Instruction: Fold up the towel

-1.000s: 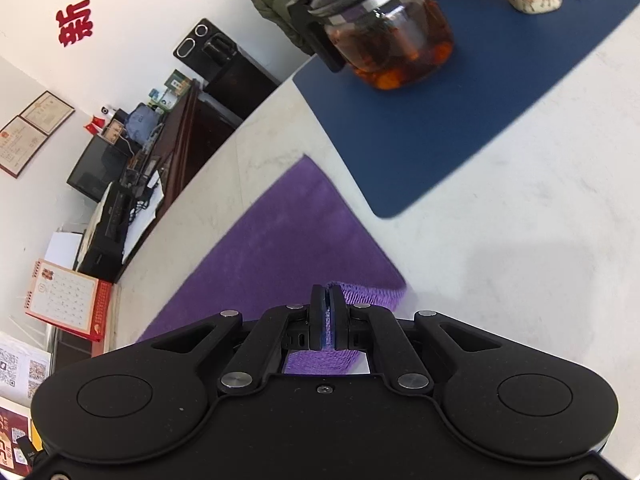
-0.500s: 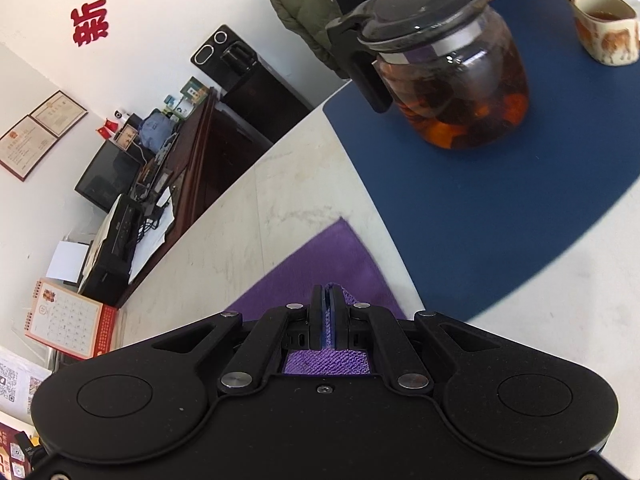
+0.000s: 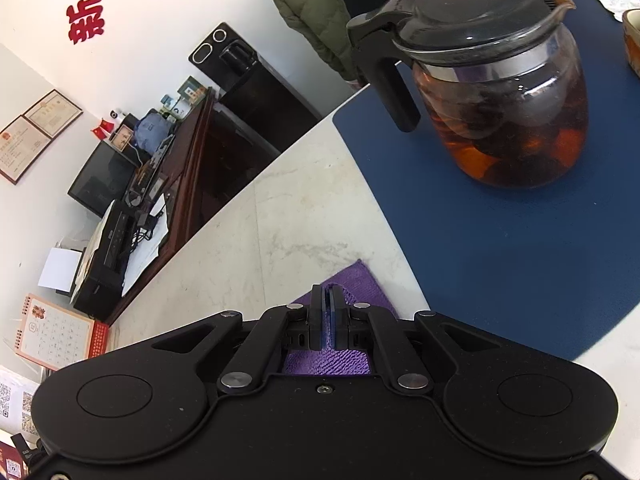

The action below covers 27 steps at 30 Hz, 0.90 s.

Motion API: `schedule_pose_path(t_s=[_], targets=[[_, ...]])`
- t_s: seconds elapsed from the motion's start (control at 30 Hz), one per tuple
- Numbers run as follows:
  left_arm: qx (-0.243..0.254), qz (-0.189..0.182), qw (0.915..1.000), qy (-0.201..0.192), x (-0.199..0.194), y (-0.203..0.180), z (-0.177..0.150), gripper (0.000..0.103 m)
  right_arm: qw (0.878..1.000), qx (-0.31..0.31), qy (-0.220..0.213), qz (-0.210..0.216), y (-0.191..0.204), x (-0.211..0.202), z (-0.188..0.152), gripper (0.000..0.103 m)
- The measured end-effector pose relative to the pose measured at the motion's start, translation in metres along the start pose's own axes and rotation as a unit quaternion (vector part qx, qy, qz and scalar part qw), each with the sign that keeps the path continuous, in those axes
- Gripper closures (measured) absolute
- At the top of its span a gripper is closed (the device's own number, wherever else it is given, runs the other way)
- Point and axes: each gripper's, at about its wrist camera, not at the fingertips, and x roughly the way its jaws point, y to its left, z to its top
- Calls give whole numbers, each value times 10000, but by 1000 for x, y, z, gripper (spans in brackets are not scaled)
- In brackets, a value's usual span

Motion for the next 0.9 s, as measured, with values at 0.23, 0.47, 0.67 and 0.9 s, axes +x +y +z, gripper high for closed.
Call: schedule_pose_path(t_s=[0.23, 0.47, 0.67, 0.9], targets=[[1199, 761, 9899, 7, 16, -30, -12, 98, 9988, -183, 154, -436, -2, 29, -7, 93], [2792, 1767, 9424, -515, 1, -62, -41, 85, 9805, -1472, -40, -1300, 24, 30, -22, 53], [3986, 1786, 8959, -819, -27, -75, -63, 70, 9490, -2827, -585, -1269, 60, -5, -47, 48], [4678, 979, 8776, -380, -29, -64, -75, 70, 9038, -4207, -316, -716, 94, -19, -69, 44]])
